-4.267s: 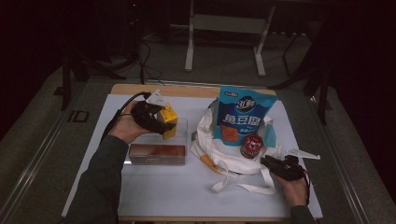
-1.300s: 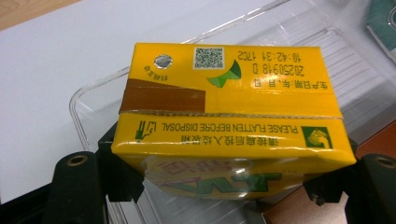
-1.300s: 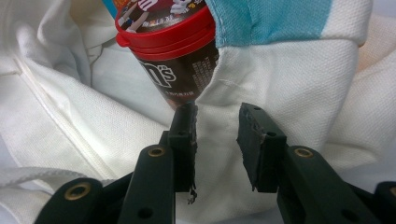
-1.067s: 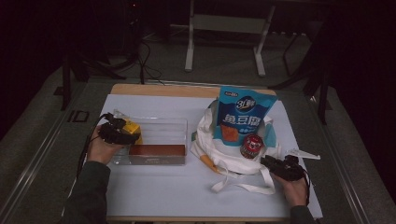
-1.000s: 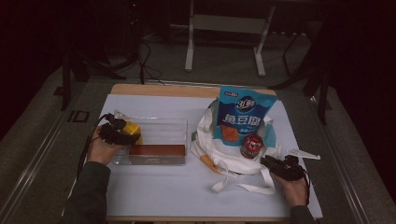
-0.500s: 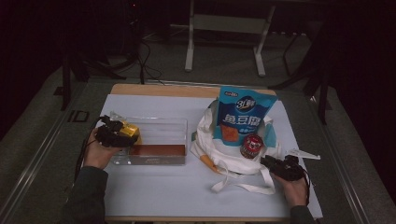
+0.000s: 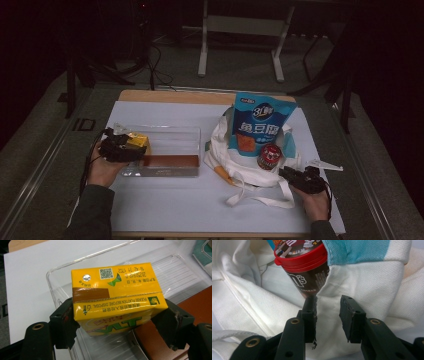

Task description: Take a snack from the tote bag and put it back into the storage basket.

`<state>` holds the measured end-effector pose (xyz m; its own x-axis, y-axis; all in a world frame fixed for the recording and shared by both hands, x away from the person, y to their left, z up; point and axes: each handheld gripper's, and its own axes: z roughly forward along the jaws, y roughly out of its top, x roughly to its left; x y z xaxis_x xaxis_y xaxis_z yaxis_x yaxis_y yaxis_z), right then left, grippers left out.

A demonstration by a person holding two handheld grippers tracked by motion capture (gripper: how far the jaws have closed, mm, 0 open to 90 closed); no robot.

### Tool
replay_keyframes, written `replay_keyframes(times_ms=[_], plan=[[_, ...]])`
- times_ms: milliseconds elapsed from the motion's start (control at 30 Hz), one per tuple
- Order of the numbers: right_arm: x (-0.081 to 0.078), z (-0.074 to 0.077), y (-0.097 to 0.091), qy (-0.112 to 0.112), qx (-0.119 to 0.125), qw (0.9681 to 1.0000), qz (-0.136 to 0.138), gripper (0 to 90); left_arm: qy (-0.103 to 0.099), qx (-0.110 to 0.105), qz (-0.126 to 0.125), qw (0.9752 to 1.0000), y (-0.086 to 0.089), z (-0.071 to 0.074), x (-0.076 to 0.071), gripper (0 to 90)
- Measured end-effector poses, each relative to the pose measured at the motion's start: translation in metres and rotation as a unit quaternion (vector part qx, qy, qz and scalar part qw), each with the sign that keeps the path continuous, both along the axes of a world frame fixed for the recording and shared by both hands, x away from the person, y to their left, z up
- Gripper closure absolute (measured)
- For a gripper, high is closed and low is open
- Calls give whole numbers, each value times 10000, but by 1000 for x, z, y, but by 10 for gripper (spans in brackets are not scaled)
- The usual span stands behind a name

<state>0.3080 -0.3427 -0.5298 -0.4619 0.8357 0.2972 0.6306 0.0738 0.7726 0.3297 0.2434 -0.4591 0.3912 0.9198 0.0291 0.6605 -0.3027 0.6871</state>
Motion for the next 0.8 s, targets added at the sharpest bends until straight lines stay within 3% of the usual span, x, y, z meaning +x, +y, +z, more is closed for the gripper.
replay_keyframes(times_ms=[333,567,733,800], plan=[[0,0,0,-8,-14,10000,-3,662,-18,-20,46,10000,2,-1,-5,255],[0,0,0,-9,-8,10000,-4,662,-94,142,112,9998,-5,0,-4,262],[0,0,0,-6,-9,10000,-1,662,-18,409,307,9987,-8,5,-3,264],[0,0,0,-5,-9,10000,-1,662,73,317,366,9988,-4,5,-2,262]])
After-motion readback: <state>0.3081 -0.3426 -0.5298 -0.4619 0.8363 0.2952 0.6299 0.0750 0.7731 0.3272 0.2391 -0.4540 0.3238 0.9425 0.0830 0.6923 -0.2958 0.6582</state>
